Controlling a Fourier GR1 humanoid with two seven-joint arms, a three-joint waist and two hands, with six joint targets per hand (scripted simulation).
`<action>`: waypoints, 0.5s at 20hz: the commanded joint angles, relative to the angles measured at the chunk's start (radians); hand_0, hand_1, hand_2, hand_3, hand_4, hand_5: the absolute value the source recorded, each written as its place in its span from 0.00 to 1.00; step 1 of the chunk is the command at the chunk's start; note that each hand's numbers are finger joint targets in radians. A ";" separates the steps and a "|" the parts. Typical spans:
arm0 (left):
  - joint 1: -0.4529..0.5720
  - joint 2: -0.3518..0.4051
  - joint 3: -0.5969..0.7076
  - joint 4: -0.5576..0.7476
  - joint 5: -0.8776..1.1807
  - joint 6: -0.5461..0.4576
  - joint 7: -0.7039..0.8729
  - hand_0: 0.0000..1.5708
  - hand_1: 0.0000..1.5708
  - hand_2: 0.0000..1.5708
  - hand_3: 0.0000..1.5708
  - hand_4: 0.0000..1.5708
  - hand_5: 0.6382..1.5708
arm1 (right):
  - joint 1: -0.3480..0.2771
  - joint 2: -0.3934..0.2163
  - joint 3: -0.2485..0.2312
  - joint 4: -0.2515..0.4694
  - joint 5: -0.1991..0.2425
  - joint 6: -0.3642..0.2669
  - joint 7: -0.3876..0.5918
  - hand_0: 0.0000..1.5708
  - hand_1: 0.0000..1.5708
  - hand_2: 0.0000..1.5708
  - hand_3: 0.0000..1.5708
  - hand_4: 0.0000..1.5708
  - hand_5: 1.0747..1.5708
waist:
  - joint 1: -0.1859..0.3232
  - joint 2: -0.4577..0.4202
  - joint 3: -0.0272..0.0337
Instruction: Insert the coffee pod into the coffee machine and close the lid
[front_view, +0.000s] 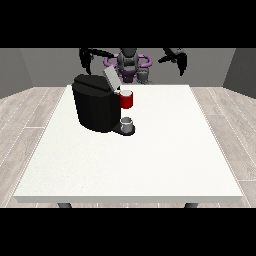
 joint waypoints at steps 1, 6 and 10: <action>0.037 -0.009 -0.066 -0.114 0.034 0.029 0.043 0.00 0.00 0.00 0.00 0.23 1.00 | -0.066 -0.014 -0.022 0.069 -0.032 0.015 0.010 0.00 0.00 0.00 0.00 0.09 1.00 | 0.005 0.046 0.0001; 0.046 0.054 -0.001 -0.187 0.089 0.014 0.080 0.00 0.00 0.00 0.00 0.23 1.00 | -0.080 0.006 0.039 0.060 -0.015 0.041 0.018 0.00 0.00 0.00 0.00 0.00 1.00 | -0.046 0.080 -0.0001; 0.122 0.013 -0.054 -0.239 0.084 0.048 0.068 0.00 0.00 0.00 0.00 0.23 1.00 | -0.110 0.044 0.064 0.087 0.006 0.006 -0.019 0.00 0.00 0.00 0.00 0.00 1.00 | -0.040 0.100 -0.0001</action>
